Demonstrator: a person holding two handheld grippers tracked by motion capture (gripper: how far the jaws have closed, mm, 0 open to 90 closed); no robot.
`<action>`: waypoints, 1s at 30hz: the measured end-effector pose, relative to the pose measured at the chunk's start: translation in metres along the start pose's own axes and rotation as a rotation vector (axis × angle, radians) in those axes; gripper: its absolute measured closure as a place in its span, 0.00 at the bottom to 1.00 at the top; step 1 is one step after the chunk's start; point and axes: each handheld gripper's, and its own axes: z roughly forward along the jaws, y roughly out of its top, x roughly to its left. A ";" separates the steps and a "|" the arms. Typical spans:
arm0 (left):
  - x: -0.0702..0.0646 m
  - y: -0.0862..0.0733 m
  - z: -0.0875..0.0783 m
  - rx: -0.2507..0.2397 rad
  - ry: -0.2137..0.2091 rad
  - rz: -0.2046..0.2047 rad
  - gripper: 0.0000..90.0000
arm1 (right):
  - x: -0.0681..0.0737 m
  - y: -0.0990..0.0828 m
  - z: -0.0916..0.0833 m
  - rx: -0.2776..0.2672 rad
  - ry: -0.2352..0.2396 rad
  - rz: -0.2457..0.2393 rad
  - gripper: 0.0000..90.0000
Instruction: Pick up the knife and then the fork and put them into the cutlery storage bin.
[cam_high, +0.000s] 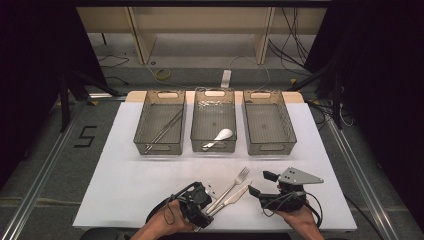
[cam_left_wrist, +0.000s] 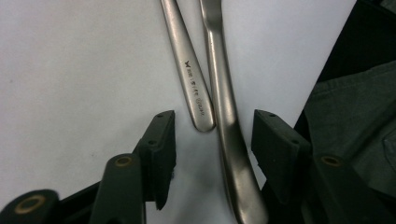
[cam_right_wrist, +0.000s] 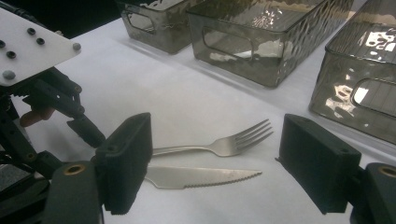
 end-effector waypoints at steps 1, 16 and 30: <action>-0.001 0.000 0.000 -0.001 0.007 0.003 0.56 | 0.000 0.000 0.000 0.000 0.000 0.001 0.29; 0.000 -0.003 0.000 -0.008 0.039 0.022 0.72 | 0.000 0.000 0.000 0.000 -0.001 -0.002 0.29; 0.004 -0.003 -0.001 -0.009 0.044 0.017 0.85 | 0.000 0.000 0.000 -0.001 -0.001 -0.002 0.29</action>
